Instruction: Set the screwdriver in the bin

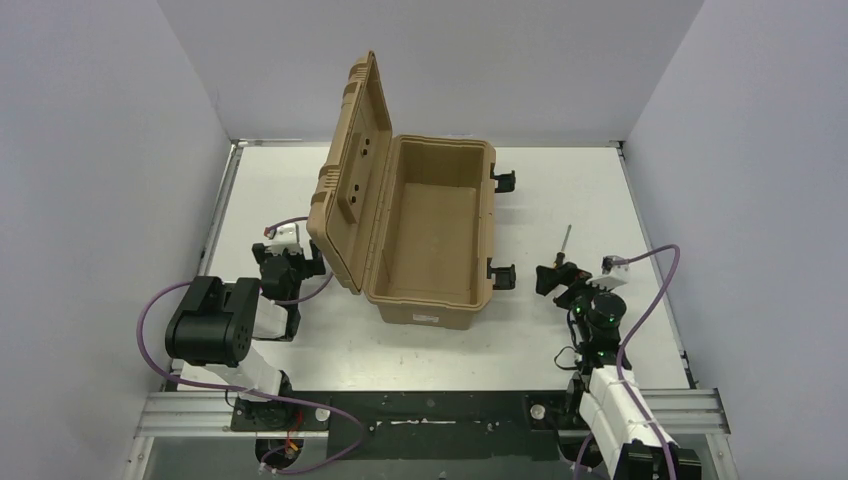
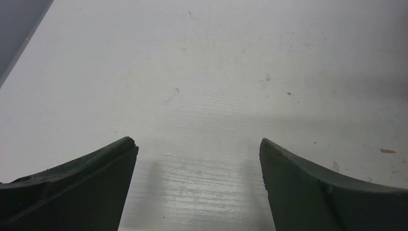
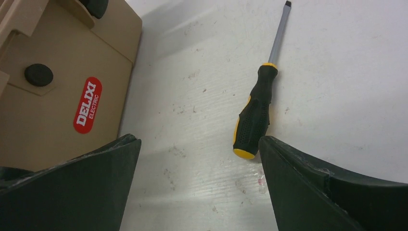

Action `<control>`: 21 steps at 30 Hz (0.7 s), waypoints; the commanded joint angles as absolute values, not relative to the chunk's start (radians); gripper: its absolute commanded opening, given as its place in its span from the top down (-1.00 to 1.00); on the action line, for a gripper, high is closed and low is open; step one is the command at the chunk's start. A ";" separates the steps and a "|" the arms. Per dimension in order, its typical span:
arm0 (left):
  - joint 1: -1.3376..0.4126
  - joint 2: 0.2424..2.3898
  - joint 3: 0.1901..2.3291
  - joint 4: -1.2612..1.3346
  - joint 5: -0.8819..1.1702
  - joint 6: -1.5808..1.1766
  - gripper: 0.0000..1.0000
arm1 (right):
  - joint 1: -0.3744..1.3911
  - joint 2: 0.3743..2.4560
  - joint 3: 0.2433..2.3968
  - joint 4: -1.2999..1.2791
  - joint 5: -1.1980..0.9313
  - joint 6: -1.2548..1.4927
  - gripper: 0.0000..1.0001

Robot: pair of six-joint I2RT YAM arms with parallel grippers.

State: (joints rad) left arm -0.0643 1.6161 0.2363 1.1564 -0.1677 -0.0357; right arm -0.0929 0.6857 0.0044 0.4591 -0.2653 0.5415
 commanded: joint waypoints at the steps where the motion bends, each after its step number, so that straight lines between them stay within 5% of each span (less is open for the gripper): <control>1: -0.063 1.613 0.253 1.214 -0.166 -0.026 -0.94 | -0.101 0.694 0.130 0.447 -0.170 0.511 -1.00; 6: -0.063 1.615 0.255 1.215 -0.166 -0.027 -0.94 | -0.103 0.790 0.401 0.159 0.061 0.521 -1.00; 15: -0.061 1.615 0.255 1.214 -0.164 -0.027 -0.94 | -0.130 1.282 0.971 -0.359 -0.066 0.375 -0.96; 21: -0.061 1.616 0.254 1.214 -0.163 -0.026 -0.94 | -0.112 1.506 1.061 -0.497 -0.046 0.344 -0.71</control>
State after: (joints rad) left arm -0.0643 1.6161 0.2363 1.1564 -0.1677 -0.0357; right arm -0.1242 1.4197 1.0359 -0.2878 -0.0704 0.3885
